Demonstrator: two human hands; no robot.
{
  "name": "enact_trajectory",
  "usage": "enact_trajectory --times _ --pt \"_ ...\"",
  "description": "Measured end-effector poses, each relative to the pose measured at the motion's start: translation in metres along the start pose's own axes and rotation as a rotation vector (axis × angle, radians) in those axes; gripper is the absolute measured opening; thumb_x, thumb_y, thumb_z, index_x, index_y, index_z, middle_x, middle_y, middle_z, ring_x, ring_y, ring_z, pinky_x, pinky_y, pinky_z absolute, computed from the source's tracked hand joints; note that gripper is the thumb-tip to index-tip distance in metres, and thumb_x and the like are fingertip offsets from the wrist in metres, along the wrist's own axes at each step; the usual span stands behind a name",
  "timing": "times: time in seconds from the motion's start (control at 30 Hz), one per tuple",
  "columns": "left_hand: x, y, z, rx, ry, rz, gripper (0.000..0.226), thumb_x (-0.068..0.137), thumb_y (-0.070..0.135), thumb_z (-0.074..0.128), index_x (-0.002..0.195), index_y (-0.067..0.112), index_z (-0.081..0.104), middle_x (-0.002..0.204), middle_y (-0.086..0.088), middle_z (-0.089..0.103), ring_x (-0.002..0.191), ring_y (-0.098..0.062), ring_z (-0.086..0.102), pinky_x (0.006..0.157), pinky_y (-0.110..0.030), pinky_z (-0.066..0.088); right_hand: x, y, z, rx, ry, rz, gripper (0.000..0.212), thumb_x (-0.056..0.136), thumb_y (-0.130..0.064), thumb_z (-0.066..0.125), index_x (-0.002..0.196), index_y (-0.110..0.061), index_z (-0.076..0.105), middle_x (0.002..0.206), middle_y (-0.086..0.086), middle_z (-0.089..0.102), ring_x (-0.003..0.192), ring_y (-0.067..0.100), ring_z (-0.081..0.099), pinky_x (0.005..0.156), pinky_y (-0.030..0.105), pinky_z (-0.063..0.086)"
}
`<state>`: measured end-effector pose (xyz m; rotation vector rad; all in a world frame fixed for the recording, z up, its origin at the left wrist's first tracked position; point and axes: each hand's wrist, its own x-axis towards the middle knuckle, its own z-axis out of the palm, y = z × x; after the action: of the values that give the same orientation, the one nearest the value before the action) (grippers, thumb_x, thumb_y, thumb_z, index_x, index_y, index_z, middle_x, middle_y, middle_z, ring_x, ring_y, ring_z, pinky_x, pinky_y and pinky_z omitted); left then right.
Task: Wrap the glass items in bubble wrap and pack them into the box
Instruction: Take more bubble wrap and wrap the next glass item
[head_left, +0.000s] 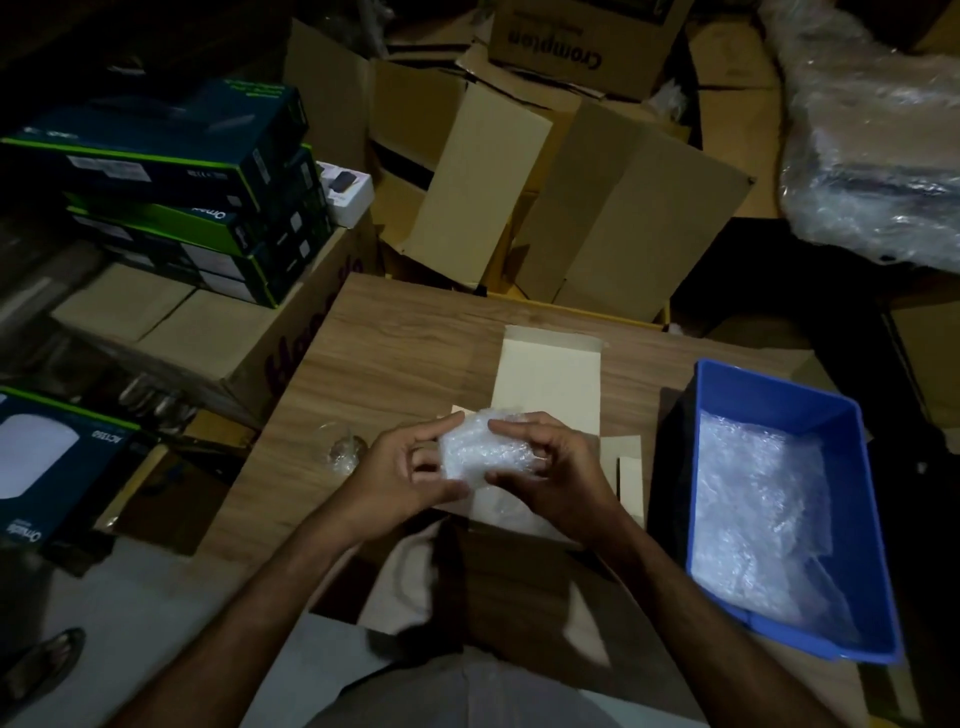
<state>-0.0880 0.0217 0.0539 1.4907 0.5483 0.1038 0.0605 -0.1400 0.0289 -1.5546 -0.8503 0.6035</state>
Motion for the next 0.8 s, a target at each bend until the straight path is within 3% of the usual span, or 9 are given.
enact_trajectory --times 0.17,0.27,0.33,0.4,0.5,0.57,0.67,0.73,0.8 --pt "0.007 0.005 -0.019 0.581 0.061 0.132 0.056 0.084 0.016 0.079 0.135 0.029 0.062 0.119 0.010 0.057 0.104 0.000 0.060 0.083 -0.017 0.055 0.009 0.001 0.010 -0.166 -0.041 -0.114 0.050 0.071 -0.006 0.090 0.118 -0.010 0.074 0.117 0.002 0.066 0.107 0.015 0.067 0.075 0.034 0.063" --pt "0.006 0.007 -0.029 0.699 0.037 0.209 0.031 0.095 0.025 0.066 0.115 0.049 0.065 0.112 0.019 0.051 0.105 0.009 0.052 0.084 -0.012 0.049 0.016 0.004 0.018 -0.288 -0.008 -0.161 0.035 0.073 -0.015 0.090 0.106 -0.017 0.079 0.115 0.003 0.061 0.108 0.012 0.061 0.078 0.027 0.058" --pt "0.003 0.007 -0.036 0.728 0.030 0.231 0.028 0.098 0.029 0.060 0.102 0.057 0.061 0.117 0.028 0.043 0.113 0.018 0.043 0.083 -0.002 0.042 0.021 0.004 0.020 -0.315 0.005 -0.151 0.027 0.075 -0.020 0.088 0.100 -0.021 0.080 0.129 0.003 0.057 0.119 0.012 0.059 0.090 0.030 0.055" --pt "0.002 0.007 -0.043 0.683 0.020 0.244 0.024 0.098 0.032 0.058 0.106 0.055 0.063 0.121 0.033 0.044 0.118 0.017 0.044 0.084 -0.004 0.043 0.025 0.003 0.025 -0.297 -0.009 -0.163 0.021 0.080 -0.018 0.085 0.099 -0.017 0.077 0.135 0.002 0.059 0.124 0.013 0.059 0.098 0.034 0.053" --pt "0.008 -0.001 -0.056 0.606 0.049 0.268 0.022 0.099 0.027 0.062 0.116 0.037 0.069 0.111 0.022 0.065 0.106 0.003 0.062 0.084 -0.018 0.053 0.028 0.002 0.038 -0.269 -0.041 -0.206 0.016 0.089 -0.011 0.077 0.105 -0.008 0.071 0.112 -0.001 0.072 0.106 0.014 0.069 0.085 0.045 0.057" --pt "0.010 -0.008 -0.065 0.563 0.112 0.258 0.015 0.096 0.022 0.066 0.106 0.033 0.069 0.097 0.018 0.070 0.094 0.000 0.068 0.075 -0.023 0.056 0.031 0.002 0.049 -0.319 -0.046 -0.243 0.021 0.094 -0.011 0.073 0.115 -0.009 0.068 0.112 -0.004 0.072 0.102 0.013 0.070 0.081 0.041 0.058" --pt "0.013 -0.018 -0.077 0.494 0.199 0.254 0.009 0.093 0.023 0.071 0.092 0.028 0.064 0.084 0.010 0.071 0.080 -0.008 0.070 0.063 -0.030 0.056 0.038 0.005 0.065 -0.429 -0.035 -0.301 0.025 0.095 -0.006 0.069 0.118 -0.013 0.070 0.111 -0.003 0.071 0.100 0.008 0.068 0.083 0.024 0.053" --pt "0.014 -0.029 -0.088 0.496 0.204 0.234 0.018 0.087 0.023 0.078 0.095 0.029 0.063 0.090 0.011 0.070 0.084 -0.007 0.069 0.065 -0.029 0.056 0.044 0.007 0.076 -0.458 -0.032 -0.307 0.028 0.093 0.002 0.067 0.116 -0.013 0.073 0.110 -0.002 0.069 0.100 0.006 0.066 0.084 0.019 0.051" --pt "0.014 -0.046 -0.107 0.554 0.236 0.209 0.046 0.077 0.032 0.086 0.114 0.036 0.059 0.115 0.014 0.061 0.103 -0.003 0.063 0.080 -0.026 0.055 0.049 0.011 0.086 -0.468 -0.031 -0.293 0.030 0.093 0.004 0.066 0.115 -0.014 0.073 0.112 -0.003 0.068 0.103 0.006 0.066 0.085 0.021 0.053"
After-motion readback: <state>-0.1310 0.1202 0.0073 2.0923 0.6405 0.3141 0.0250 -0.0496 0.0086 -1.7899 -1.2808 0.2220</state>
